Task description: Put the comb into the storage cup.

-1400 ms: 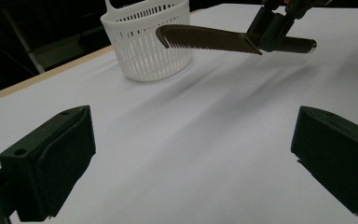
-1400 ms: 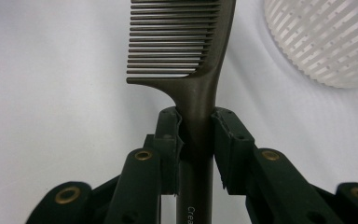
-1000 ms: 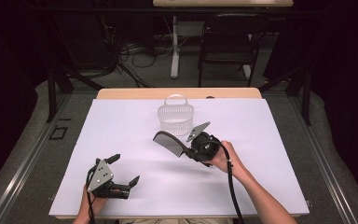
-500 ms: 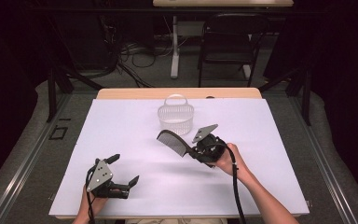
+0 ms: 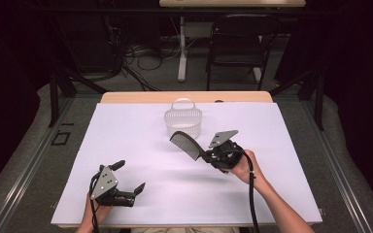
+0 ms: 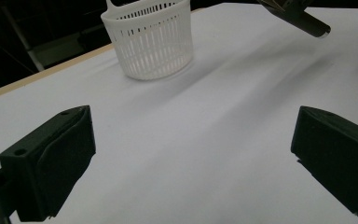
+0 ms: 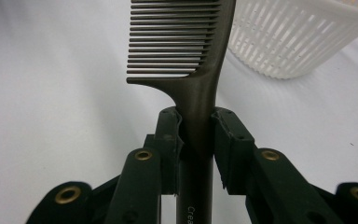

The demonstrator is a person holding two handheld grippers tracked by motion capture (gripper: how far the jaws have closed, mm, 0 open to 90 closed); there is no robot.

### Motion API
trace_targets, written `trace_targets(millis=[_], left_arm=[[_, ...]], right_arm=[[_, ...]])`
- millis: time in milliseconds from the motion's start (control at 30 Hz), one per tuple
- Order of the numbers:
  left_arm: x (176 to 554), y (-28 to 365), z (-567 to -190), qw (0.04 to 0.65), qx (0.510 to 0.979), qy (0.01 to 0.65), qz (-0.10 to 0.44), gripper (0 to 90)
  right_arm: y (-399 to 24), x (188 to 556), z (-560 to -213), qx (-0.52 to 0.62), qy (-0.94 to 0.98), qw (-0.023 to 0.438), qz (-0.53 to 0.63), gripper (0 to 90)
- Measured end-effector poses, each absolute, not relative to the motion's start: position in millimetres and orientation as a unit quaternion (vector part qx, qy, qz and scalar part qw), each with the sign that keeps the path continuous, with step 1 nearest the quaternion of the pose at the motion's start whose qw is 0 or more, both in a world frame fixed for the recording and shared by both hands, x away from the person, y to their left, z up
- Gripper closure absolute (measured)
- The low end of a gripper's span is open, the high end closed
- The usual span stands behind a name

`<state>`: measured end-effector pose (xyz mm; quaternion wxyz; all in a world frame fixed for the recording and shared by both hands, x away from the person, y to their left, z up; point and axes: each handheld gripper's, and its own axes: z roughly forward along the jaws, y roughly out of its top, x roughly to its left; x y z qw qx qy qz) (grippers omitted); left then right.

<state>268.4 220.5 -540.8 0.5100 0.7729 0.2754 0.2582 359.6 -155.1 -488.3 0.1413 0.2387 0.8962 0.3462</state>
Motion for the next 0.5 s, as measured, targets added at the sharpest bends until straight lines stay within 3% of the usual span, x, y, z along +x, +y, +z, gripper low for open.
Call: trace_targets(millis=[500], left_arm=[[269.1,218.5,-540.4,0.509,0.775,0.272,0.257,0.0]], right_arm=[[-170.9,359.1,-485.3,0.254,0.881,0.157,0.365,72.8]])
